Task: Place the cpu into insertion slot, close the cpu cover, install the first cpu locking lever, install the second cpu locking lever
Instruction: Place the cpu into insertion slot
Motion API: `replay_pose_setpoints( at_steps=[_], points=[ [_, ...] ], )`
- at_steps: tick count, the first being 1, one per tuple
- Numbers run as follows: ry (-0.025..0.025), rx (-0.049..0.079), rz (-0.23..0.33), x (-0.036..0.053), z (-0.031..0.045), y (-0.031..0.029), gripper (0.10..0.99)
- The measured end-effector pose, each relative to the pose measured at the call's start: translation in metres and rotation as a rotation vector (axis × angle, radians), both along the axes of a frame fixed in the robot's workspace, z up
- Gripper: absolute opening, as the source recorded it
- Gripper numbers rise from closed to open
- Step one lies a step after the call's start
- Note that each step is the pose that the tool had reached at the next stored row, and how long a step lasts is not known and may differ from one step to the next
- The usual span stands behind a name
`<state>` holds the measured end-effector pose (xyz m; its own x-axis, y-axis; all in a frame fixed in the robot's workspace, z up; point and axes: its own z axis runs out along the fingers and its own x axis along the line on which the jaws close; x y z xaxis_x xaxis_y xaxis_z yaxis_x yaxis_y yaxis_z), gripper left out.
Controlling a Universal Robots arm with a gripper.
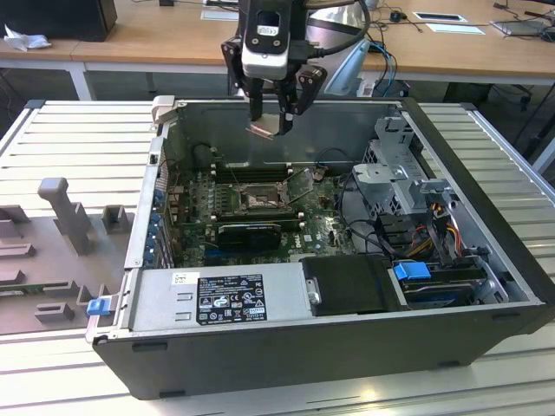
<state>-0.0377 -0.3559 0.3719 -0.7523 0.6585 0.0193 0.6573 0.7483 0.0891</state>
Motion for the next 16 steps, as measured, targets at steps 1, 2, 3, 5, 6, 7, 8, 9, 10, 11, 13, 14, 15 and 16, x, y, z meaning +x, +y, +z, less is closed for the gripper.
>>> replay_pose_setpoints(
  at_steps=[1, 2, 3, 5, 6, 7, 8, 9, 10, 11, 13, 14, 15, 16],
  points=[
    [0.0000, 0.000, -0.007, 0.0000, 0.0000, 0.0000, 0.525],
    [0.0000, 0.000, -0.017, 0.0000, -0.0001, 0.0000, 0.525],
    [0.0000, 0.000, -0.021, 0.0000, 0.0000, 0.0000, 0.525],
    [0.0000, 0.000, -0.030, 0.0000, -0.0001, 0.0000, 0.525],
    [0.0000, 0.000, -0.034, 0.0000, -0.0001, 0.0000, 0.525],
    [0.0000, 0.000, -0.042, 0.0000, -0.0001, 0.0000, 0.525],
    [0.0000, 0.000, -0.051, 0.0000, -0.0001, 0.0000, 0.525],
    [0.0000, 0.000, -0.059, 0.0000, -0.0001, 0.0000, 0.525],
    [0.0000, 0.000, -0.063, 0.0000, -0.0001, 0.0000, 0.525],
    [0.0000, 0.000, -0.067, 0.0000, -0.0001, 0.0000, 0.525],
    [0.0000, 0.000, -0.080, 0.0000, -0.0001, 0.0000, 0.525],
    [-0.0001, 0.000, -0.085, 0.0000, -0.0002, 0.0000, 0.525],
    [0.0000, 0.000, -0.090, 0.0000, -0.0002, 0.0000, 0.525],
    [0.0000, 0.000, -0.096, 0.0000, -0.0002, 0.0000, 0.525]
  ],
)
